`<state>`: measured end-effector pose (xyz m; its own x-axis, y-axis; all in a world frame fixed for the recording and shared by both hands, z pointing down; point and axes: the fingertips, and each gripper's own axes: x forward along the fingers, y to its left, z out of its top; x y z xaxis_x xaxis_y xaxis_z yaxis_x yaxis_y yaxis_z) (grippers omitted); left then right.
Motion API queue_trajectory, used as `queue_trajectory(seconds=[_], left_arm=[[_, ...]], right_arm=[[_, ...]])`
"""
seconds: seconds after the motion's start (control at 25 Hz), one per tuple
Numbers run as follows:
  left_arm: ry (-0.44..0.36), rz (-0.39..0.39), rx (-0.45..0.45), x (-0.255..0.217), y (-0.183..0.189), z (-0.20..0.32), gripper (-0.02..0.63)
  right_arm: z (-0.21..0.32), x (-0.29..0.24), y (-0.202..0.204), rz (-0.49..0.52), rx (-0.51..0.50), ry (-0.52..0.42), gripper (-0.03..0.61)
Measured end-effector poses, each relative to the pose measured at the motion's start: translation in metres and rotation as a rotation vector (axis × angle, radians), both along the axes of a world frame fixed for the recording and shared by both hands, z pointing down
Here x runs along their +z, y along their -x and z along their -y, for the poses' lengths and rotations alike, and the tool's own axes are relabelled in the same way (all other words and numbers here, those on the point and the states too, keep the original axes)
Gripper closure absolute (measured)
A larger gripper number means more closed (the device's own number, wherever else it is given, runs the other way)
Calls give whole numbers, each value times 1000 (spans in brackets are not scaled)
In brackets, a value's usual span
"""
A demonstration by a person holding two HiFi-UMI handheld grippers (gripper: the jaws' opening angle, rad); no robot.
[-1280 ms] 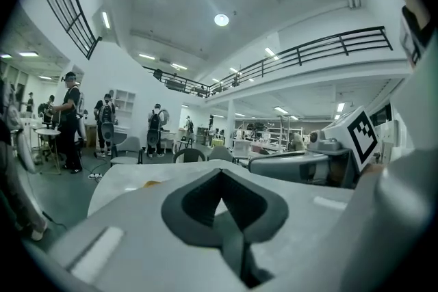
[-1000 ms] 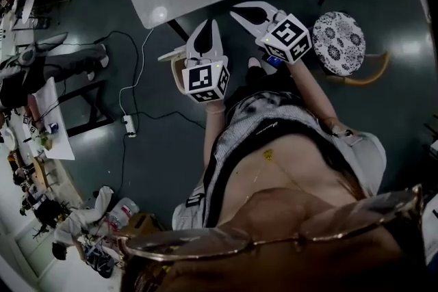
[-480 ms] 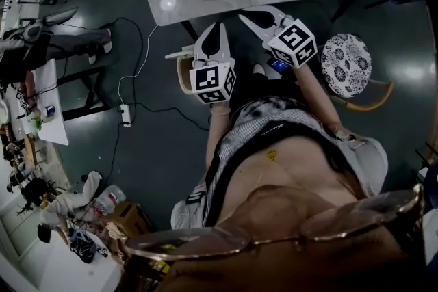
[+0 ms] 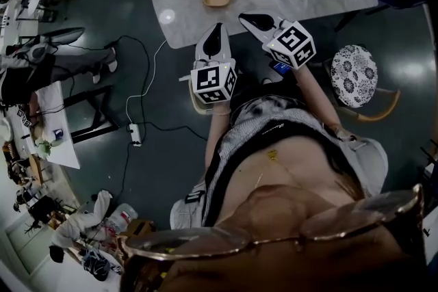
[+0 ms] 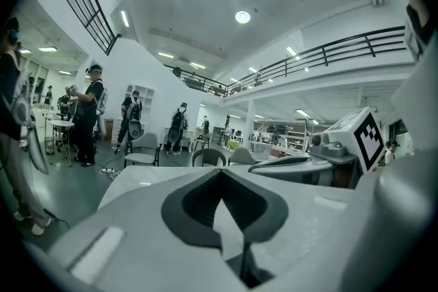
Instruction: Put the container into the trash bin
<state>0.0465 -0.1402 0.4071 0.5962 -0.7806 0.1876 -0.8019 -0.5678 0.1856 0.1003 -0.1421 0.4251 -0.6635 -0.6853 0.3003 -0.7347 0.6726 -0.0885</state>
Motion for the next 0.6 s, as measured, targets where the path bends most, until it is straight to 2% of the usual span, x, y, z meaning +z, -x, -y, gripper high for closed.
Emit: queue_trajectory(seconds=[0.4,0.6], left_arm=[[0,19,51,13,23,56,614],[-6,49,38,22,26,73,614]], right_arm=[[64,15,31,-28,8,17,552],[86,26,32,-49,-9,33,552]])
